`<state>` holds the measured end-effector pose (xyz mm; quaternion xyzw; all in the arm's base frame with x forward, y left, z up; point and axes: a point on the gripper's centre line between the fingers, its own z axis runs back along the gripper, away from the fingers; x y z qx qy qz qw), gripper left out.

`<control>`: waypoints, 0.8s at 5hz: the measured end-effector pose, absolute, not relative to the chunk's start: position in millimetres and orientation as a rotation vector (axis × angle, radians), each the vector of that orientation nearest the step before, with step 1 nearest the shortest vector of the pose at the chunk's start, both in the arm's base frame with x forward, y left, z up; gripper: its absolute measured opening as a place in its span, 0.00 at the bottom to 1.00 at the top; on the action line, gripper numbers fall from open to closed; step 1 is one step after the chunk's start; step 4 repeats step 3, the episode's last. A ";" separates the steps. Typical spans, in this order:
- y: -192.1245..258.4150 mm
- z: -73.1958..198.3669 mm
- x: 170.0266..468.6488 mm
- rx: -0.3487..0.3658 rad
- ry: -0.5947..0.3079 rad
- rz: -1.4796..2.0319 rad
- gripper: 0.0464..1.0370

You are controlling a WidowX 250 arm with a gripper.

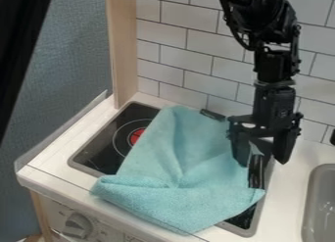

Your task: Unfold the cloth from left to right

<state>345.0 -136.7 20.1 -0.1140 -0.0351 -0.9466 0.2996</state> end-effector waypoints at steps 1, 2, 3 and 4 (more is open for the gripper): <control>-129.2 43.6 343.0 -0.165 -0.113 -2.514 0.96; -122.6 66.3 341.3 -0.030 -0.154 -2.520 0.96; -122.7 68.0 341.7 -0.024 -0.158 -2.520 0.96; -122.7 68.0 341.7 -0.024 -0.158 -2.520 0.96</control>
